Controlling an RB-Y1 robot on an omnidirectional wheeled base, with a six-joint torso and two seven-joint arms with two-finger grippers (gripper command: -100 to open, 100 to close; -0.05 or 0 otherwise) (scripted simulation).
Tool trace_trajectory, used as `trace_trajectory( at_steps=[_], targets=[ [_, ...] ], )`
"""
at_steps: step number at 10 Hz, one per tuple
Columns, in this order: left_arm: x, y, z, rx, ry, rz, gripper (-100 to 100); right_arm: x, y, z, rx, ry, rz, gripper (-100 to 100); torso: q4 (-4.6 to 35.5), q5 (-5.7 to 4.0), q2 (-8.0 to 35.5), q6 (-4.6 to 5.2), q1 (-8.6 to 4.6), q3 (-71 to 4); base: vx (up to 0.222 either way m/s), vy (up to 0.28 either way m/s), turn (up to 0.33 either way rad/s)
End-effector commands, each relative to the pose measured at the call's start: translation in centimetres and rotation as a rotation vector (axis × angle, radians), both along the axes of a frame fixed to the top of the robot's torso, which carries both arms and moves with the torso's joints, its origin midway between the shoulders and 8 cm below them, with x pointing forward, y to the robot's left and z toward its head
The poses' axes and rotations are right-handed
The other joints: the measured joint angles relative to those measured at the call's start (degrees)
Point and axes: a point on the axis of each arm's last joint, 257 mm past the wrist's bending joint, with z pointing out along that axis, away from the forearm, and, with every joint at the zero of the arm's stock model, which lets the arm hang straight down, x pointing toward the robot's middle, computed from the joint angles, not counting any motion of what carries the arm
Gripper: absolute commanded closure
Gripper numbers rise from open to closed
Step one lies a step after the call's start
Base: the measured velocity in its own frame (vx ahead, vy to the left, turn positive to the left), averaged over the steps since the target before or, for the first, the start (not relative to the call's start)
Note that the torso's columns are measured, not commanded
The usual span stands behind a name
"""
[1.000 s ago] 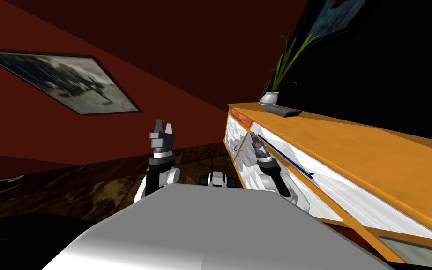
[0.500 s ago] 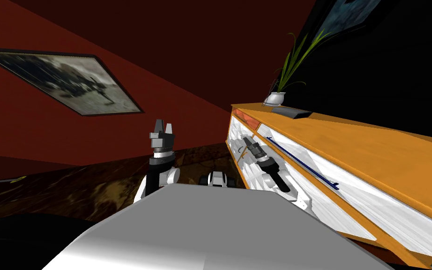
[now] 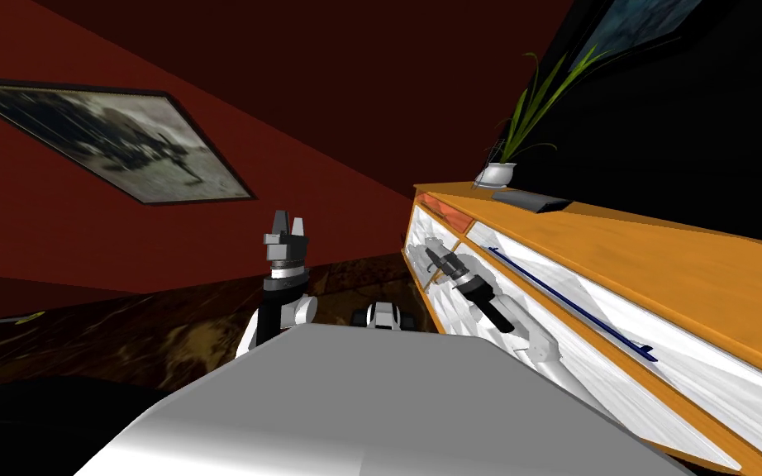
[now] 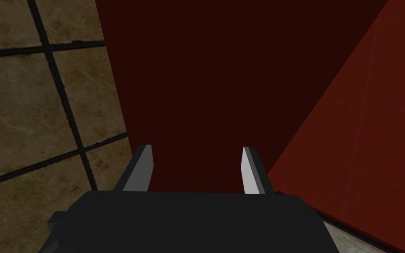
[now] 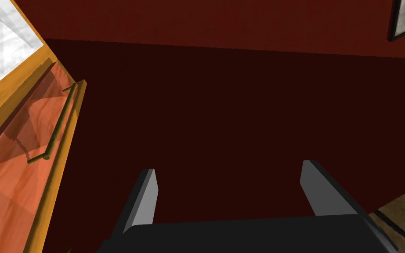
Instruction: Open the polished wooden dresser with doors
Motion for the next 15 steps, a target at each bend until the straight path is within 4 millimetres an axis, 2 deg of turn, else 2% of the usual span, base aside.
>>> trace_trajectory(
  at_steps=[1,2,3,5,6,8,9,10,11,12,13,15],
  targets=[
    [0.0,0.0,0.0,0.0,0.0,0.0,0,0.9,-1.3,-2.2,-0.148,0.013,-0.009,-100,-0.02,0.02,-0.06,-0.01,0.08,-0.03,0.054,0.087,0.007],
    [0.0,0.0,0.0,0.0,0.0,0.0,0,1.5,-2.4,-3.6,-0.238,0.021,-0.019,-100,0.0,0.02,0.01,0.0,0.04,-0.01,0.066,0.096,0.012],
    [0.0,0.0,0.0,0.0,0.0,0.0,0,1.5,-2.5,-3.6,-0.246,0.021,-0.017,-100,-0.01,0.03,-0.02,0.0,0.08,-0.01,0.044,0.081,0.006],
    [0.0,0.0,0.0,0.0,0.0,0.0,0,2.6,-5.3,-6.1,-0.428,0.037,-0.04,-100,0.02,0.02,0.06,0.0,0.04,0.03,0.044,0.1,0.012],
    [0.0,0.0,0.0,0.0,0.0,0.0,0,2.6,-5.6,-6.1,-0.447,0.036,-0.036,-100,-0.01,0.04,-0.04,-0.01,0.16,-0.02,0.05,0.09,0.006],
    [0.0,0.0,0.0,0.0,0.0,0.0,0,3.7,-9.0,-7.9,-0.633,0.045,-0.061,-100,-0.01,0.02,-0.03,0.0,0.07,-0.02,0.074,0.117,0.016],
    [0.0,0.0,0.0,0.0,0.0,0.0,0,3.7,-9.6,-8.0,-0.653,0.049,-0.06,-100,-0.04,0.05,-0.14,-0.01,0.17,-0.08,0.072,0.1,0.001],
    [0.0,0.0,0.0,0.0,0.0,0.0,0,4.2,-11.7,-8.8,-0.746,0.054,-0.076,-100,-0.02,0.02,-0.03,0.0,0.03,-0.03,0.052,0.087,0.011],
    [0.0,0.0,0.0,0.0,0.0,0.0,0,4.2,-11.9,-8.7,-0.757,0.055,-0.074,-100,0.01,0.0,0.04,-0.01,-0.02,0.02,0.036,0.065,0.008],
    [0.0,0.0,0.0,0.0,0.0,0.0,0,4.7,-14.2,-9.2,-0.853,0.06,-0.09,-100,0.03,-0.01,0.11,0.01,-0.06,0.07,0.051,0.08,0.01],
    [0.0,0.0,0.0,0.0,0.0,0.0,0,4.7,-14.4,-9.1,-0.861,0.06,-0.089,-100,0.01,0.01,0.03,0.0,0.04,0.03,0.039,0.064,0.0],
    [0.0,0.0,0.0,0.0,0.0,0.0,0,5.6,-18.9,-9.4,-1.044,0.063,-0.12,-100,0.0,0.03,-0.01,-0.01,0.1,-0.01,0.051,0.096,0.016]
  ],
)
